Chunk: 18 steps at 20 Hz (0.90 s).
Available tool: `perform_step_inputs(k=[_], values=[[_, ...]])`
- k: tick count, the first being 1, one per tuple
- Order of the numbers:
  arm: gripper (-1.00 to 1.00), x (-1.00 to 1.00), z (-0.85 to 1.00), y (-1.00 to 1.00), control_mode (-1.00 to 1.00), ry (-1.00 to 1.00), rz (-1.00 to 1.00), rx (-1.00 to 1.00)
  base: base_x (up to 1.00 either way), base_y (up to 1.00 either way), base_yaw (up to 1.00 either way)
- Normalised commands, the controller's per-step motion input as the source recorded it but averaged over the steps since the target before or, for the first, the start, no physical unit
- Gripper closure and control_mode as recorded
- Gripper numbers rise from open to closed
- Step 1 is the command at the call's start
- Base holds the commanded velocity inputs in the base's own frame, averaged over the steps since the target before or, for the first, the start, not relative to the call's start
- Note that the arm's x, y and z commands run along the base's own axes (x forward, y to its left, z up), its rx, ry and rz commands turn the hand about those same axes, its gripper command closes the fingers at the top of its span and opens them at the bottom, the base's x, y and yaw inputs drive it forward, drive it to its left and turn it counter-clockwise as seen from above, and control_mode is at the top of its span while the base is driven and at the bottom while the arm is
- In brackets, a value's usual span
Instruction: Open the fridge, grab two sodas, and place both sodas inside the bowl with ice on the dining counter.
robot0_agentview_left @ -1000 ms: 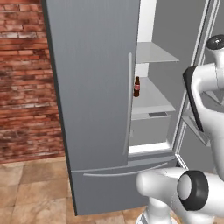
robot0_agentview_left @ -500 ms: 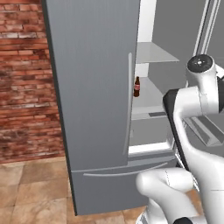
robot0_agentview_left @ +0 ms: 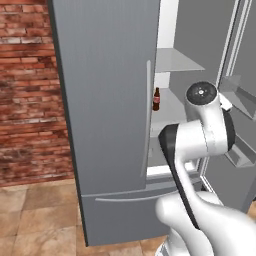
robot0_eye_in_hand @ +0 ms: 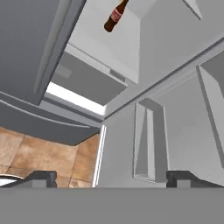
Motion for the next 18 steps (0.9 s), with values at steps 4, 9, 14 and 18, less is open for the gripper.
perform_step_inputs(k=[4, 9, 14, 18], values=[[-1.0, -0.02, -0.18, 0.62, -1.0, 0.0, 0.05, 0.32, 0.0, 0.0, 0.0], [-1.0, 0.25, -0.07, 0.01, -1.0, 0.0, 0.08, 0.39, 0.0, 0.0, 0.0], [-1.0, 0.47, 0.0, 0.22, -1.0, -0.08, 0.01, 0.34, 0.0, 0.0, 0.0], [-1.0, 0.38, 0.0, 0.23, -1.0, -0.1, 0.0, 0.19, 0.0, 0.0, 0.0]])
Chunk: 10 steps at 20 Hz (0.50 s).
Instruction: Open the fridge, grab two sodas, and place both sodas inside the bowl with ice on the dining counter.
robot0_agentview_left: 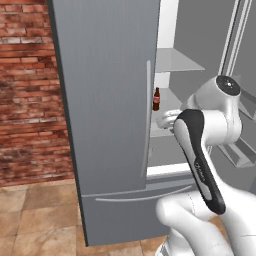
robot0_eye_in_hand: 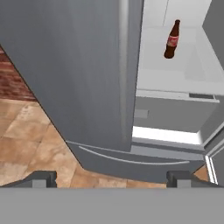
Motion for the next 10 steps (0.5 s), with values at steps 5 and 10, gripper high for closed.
perform_step_inputs(k=[5, 10], values=[[-1.0, 0.57, 0.02, 0.04, -1.0, -0.01, -0.02, 0.03, 0.0, 0.0, 0.0], [-1.0, 0.57, 0.0, 0.06, -1.0, 0.0, -0.08, 0.0, 0.0, 0.0, 0.0]])
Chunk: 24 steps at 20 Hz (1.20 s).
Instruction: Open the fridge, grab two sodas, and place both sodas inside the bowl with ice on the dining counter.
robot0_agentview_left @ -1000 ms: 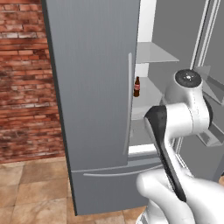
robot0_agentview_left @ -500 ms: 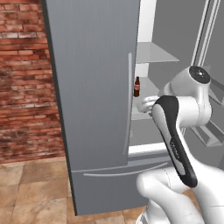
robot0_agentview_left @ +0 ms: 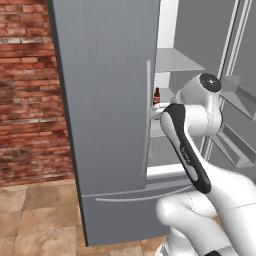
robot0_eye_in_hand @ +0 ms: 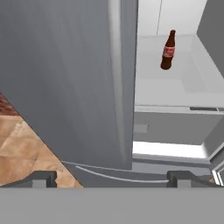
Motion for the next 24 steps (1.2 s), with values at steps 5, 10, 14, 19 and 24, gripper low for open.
perform_step_inputs(k=[5, 10, 14, 19, 24], values=[[-1.0, 0.52, 0.0, 0.01, -1.0, 0.0, -0.08, 0.0, 0.0, 0.0, 0.0], [-1.0, 0.5, 0.0, 0.02, -1.0, 0.0, -0.03, 0.01, 0.0, 0.0, 0.0], [-1.0, 0.47, -0.06, 0.06, -1.0, 0.0, 0.0, 0.03, 0.0, 0.0, 0.0], [-1.0, 0.38, -0.15, 0.05, -1.0, -0.01, 0.0, 0.01, 0.0, 0.0, 0.0], [-1.0, 0.29, -0.26, 0.0, -1.0, -0.06, -0.07, 0.0, 0.0, 0.0, 0.0]])
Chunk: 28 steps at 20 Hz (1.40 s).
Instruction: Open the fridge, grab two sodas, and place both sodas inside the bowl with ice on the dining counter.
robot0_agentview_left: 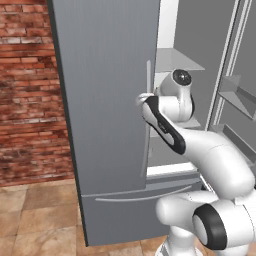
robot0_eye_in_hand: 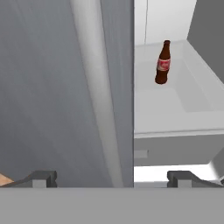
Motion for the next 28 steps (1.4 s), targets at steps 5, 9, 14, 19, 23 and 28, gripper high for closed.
perform_step_inputs(k=[5, 9, 14, 19, 23, 28], values=[[-1.0, 0.33, -0.2, 0.0, -1.0, -0.06, -0.08, 0.0, 0.0, 0.0, 0.0], [-1.0, 0.4, -0.09, 0.05, -1.0, -0.02, -0.04, 0.0, 0.0, 0.0, 0.0], [-1.0, 0.43, -0.01, 0.05, -1.0, 0.0, -0.01, 0.0, 0.0, 0.0, 0.0], [-1.0, 0.39, 0.0, 0.01, -1.0, 0.0, 0.0, 0.0, 0.0, 0.0, 0.0], [1.0, 0.33, -0.09, 0.04, -1.0, 0.0, 0.0, 0.0, 0.0, 0.0, 0.0], [1.0, 0.16, -0.02, 0.13, -1.0, 0.01, 0.0, -0.01, 0.0, 0.0, 0.0]])
